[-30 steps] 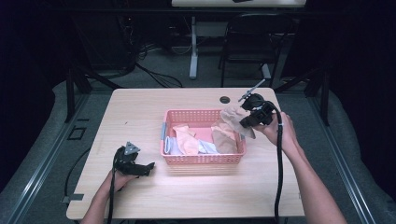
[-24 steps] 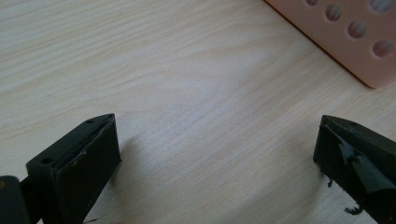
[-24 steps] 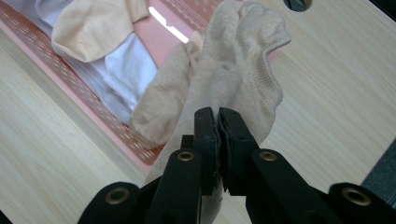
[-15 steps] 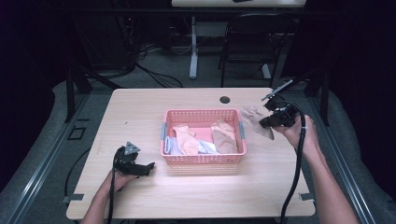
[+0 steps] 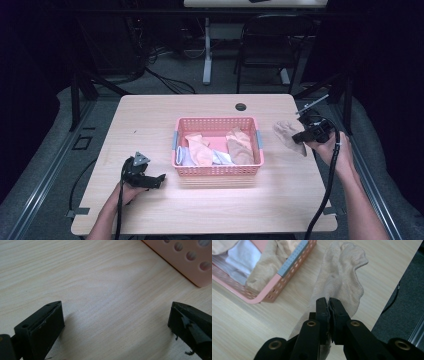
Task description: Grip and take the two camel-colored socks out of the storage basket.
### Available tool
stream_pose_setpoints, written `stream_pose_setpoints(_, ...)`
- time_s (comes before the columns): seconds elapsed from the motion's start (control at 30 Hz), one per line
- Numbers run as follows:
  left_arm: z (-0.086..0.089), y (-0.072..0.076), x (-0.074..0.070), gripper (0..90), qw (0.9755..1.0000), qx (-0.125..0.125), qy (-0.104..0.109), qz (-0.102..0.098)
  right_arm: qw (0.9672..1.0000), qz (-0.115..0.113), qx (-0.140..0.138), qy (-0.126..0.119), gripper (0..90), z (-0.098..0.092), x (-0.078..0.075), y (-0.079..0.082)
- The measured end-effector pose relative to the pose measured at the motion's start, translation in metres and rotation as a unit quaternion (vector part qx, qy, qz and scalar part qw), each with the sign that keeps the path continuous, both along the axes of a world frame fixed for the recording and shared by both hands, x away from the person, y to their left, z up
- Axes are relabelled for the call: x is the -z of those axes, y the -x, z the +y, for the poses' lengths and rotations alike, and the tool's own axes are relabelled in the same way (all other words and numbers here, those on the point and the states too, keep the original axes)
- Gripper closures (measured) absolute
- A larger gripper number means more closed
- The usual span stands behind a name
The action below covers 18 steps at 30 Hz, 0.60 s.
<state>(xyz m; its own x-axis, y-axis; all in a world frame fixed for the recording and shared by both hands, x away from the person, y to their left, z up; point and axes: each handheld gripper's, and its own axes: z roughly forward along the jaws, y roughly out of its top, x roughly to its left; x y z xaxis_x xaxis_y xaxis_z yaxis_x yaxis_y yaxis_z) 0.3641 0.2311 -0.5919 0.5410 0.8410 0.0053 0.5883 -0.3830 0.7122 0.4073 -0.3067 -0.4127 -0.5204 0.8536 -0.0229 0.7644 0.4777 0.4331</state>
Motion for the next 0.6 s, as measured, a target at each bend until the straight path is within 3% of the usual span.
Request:
stream_pose_setpoints(0.27, 0.0, 0.0, 0.0, 0.2, 1.0, 0.0, 0.0, 0.0, 0.9998, 0.017, 0.013, -0.006, 86.5, -0.008, 0.026, -0.003)
stream_pose_setpoints(0.37, 0.0, 0.0, 0.0, 0.2, 1.0, 0.0, 0.0, 0.0, 0.9993, 0.034, 0.017, -0.004, 86.5, -0.01, 0.038, -0.006)
stream_pose_setpoints(0.6, 0.0, 0.0, 0.0, 0.2, 1.0, 0.0, 0.0, 0.0, 0.9981, 0.053, 0.024, 0.021, 86.5, -0.009, 0.063, -0.012)
